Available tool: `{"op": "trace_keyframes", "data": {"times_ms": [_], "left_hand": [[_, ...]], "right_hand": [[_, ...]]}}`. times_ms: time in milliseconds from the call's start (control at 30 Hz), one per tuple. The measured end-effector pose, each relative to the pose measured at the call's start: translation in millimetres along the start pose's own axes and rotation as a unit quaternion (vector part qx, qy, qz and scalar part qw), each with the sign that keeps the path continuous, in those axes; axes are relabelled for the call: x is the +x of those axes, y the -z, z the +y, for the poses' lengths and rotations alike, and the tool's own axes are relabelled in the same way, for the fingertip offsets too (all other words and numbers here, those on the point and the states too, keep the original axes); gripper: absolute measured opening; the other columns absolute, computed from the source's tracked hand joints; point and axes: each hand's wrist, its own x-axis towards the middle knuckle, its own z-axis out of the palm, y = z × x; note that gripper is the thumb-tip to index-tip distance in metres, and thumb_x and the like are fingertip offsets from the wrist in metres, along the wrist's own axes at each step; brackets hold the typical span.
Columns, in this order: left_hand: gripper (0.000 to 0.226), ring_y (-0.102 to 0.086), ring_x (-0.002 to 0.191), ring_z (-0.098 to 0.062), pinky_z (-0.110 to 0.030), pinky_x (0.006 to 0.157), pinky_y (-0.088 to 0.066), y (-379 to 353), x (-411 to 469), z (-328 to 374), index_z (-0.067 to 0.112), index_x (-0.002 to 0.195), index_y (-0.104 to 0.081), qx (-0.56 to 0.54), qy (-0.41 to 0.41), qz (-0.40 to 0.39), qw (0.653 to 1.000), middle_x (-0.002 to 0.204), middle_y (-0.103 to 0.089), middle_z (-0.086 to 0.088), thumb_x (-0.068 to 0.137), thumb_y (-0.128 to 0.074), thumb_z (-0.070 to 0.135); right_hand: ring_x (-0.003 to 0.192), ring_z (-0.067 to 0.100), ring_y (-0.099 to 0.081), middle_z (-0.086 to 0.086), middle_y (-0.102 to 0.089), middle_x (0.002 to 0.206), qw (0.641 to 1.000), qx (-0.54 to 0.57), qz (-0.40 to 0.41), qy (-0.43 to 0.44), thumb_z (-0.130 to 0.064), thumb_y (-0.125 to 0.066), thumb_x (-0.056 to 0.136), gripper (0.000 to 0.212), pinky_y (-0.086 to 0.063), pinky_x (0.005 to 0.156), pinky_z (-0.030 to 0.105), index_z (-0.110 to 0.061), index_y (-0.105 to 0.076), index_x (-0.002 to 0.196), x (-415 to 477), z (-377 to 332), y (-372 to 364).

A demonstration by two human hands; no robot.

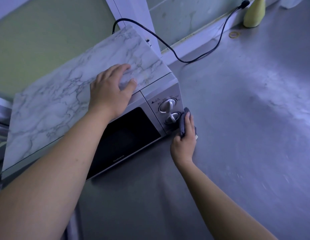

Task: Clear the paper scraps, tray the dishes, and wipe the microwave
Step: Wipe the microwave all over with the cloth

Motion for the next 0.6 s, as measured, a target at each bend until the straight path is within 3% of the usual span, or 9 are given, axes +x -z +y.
{"op": "trace_keyframes", "data": {"times_ms": [67,133,200,233,267,300,333,500,600], "left_hand": [[0.048,-0.038,0.138,-0.021,-0.043,0.113,-0.027,0.6,0.0,0.0,0.040,0.138,-0.049,-0.003,0.003,-0.002,1.000,0.150,-0.045,0.013,0.092,-0.043,0.054],[0.049,-0.037,0.138,-0.020,-0.042,0.113,-0.026,0.9,-0.4,0.4,0.040,0.138,-0.049,-0.006,0.006,-0.002,1.000,0.150,-0.045,0.014,0.091,-0.042,0.054],[0.049,-0.037,0.138,-0.019,-0.042,0.113,-0.025,0.7,-1.1,0.8,0.040,0.138,-0.049,-0.010,0.007,-0.001,1.000,0.150,-0.045,0.014,0.091,-0.042,0.055],[0.049,-0.037,0.138,-0.019,-0.041,0.112,-0.025,0.5,-1.5,0.7,0.040,0.137,-0.050,-0.012,0.007,0.000,1.000,0.149,-0.045,0.014,0.091,-0.042,0.055],[0.049,-0.037,0.138,-0.019,-0.041,0.112,-0.025,0.4,-1.6,0.3,0.041,0.137,-0.050,-0.015,0.008,0.000,1.000,0.149,-0.046,0.014,0.090,-0.042,0.055],[0.049,-0.037,0.138,-0.019,-0.040,0.112,-0.025,0.3,-1.6,-0.2,0.041,0.136,-0.050,-0.017,0.009,-0.001,1.000,0.149,-0.046,0.015,0.090,-0.042,0.055],[0.049,-0.037,0.137,-0.018,-0.040,0.112,-0.024,0.1,-1.4,-0.6,0.041,0.136,-0.050,-0.019,0.009,-0.001,1.000,0.148,-0.046,0.016,0.090,-0.042,0.056],[0.049,-0.038,0.137,-0.017,-0.039,0.110,-0.025,-1.2,-0.8,-1.7,0.043,0.134,-0.050,-0.026,0.010,0.003,1.000,0.147,-0.047,0.016,0.089,-0.042,0.057],[0.050,-0.037,0.137,-0.016,-0.038,0.111,-0.024,-1.3,-1.1,-2.1,0.042,0.135,-0.050,-0.028,0.009,0.002,1.000,0.147,-0.046,0.016,0.088,-0.041,0.058]], "right_hand": [[0.143,0.005,-0.033,-0.004,-0.036,0.159,1.000,0.009,-0.011,-0.017,0.013,-0.039,0.084,0.076,-0.017,0.105,-0.001,-0.022,-0.041,0.151,3.6,2.3,6.4],[0.127,0.012,-0.049,-0.009,-0.053,0.138,0.996,0.062,-0.011,-0.071,0.006,-0.038,0.087,0.069,-0.028,0.115,0.021,-0.028,-0.049,0.146,9.6,-1.0,14.3],[0.086,0.015,-0.049,-0.013,-0.049,0.096,0.982,0.146,0.008,-0.116,-0.004,-0.039,0.094,0.057,-0.048,0.092,0.033,-0.033,-0.055,0.139,7.8,-14.4,21.3],[0.072,0.013,-0.045,-0.023,-0.062,0.097,0.976,0.190,0.032,-0.101,-0.004,-0.040,0.097,0.052,-0.053,0.077,0.026,-0.031,-0.057,0.139,3.6,-22.9,25.5],[0.108,0.008,-0.030,-0.023,-0.061,0.119,0.972,0.221,0.054,-0.065,-0.001,-0.042,0.098,0.050,-0.054,0.076,0.017,-0.024,-0.057,0.140,-1.8,-33.2,29.5],[0.110,-0.008,-0.061,-0.024,-0.065,0.122,0.970,0.233,0.069,-0.024,0.002,-0.044,0.098,0.049,-0.051,0.086,0.012,-0.017,-0.056,0.141,-6.7,-43.6,33.1],[0.123,-0.004,-0.056,-0.015,-0.061,0.136,0.969,0.236,0.072,0.023,0.004,-0.046,0.097,0.048,-0.047,0.097,0.013,-0.011,-0.055,0.142,-10.0,-53.8,35.2],[0.139,0.025,-0.046,0.006,-0.053,0.146,0.956,0.127,0.018,0.265,0.016,-0.048,0.087,0.059,-0.039,0.114,0.048,-0.010,-0.055,0.139,-8.8,-87.3,22.8],[0.146,0.029,-0.036,0.012,-0.048,0.150,0.953,0.007,0.002,0.302,0.021,-0.045,0.076,0.070,-0.029,0.119,0.051,-0.004,-0.054,0.140,-8.3,-79.6,5.4]]}}
